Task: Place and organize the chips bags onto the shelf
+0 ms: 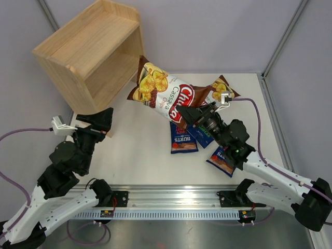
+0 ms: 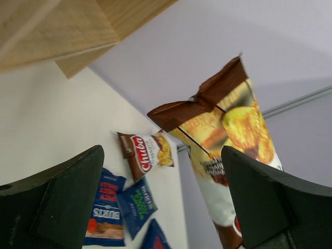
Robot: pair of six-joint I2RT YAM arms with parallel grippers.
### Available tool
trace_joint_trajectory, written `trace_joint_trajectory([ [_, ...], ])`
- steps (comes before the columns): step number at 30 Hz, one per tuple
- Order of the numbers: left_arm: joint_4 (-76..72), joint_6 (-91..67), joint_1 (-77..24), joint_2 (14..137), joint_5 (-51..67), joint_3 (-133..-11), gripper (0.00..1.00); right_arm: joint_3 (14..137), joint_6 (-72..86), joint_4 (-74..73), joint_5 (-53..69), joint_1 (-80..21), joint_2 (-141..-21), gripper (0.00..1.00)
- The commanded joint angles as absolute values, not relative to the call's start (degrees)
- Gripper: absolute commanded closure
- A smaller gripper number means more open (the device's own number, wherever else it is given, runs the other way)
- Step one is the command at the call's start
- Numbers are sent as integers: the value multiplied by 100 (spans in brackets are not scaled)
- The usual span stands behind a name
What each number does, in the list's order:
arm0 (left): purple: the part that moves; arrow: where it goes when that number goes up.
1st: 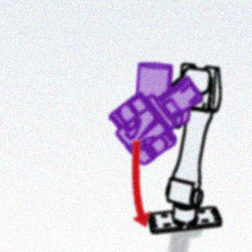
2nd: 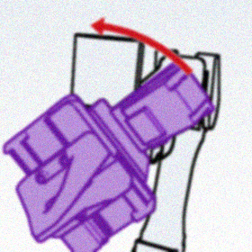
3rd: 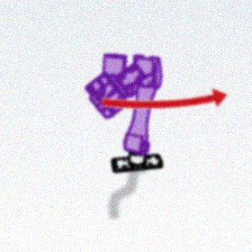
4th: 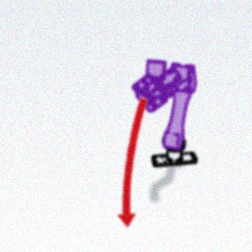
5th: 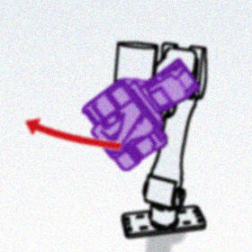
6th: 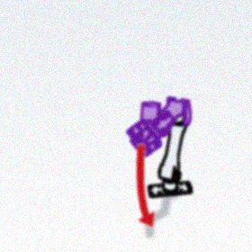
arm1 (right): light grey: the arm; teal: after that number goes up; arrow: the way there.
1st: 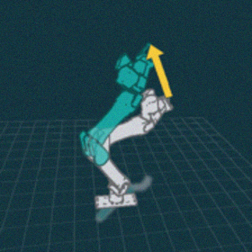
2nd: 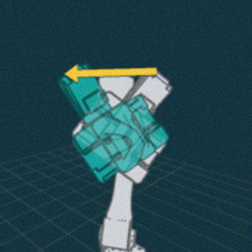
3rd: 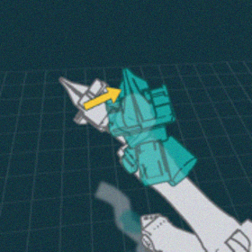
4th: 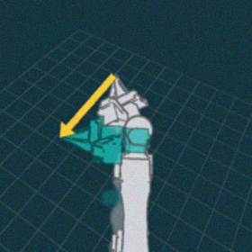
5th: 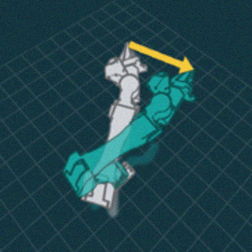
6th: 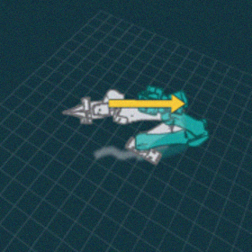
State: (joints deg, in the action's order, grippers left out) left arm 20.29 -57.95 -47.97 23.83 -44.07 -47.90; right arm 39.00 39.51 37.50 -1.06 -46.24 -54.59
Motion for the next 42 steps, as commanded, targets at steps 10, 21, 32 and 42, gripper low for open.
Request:
trace_joint_trajectory([
  [10,5255,-2068,-4799,3691,-4499,-8305,1,4534,5809,5237,-967,-4263,-7467,100],
  [21,3182,-1011,-4781,2294,-5388,-6108,1,5896,6530,6049,-659,-4280,-9421,100],
  [32,2830,-958,-4413,1583,-5555,-5687,1,7953,7031,5485,-720,-4684,-11187,95],
  [42,2654,-1055,-4096,1108,-5581,-5432,1,9649,6926,4379,-1187,-5185,-12461,91],
])
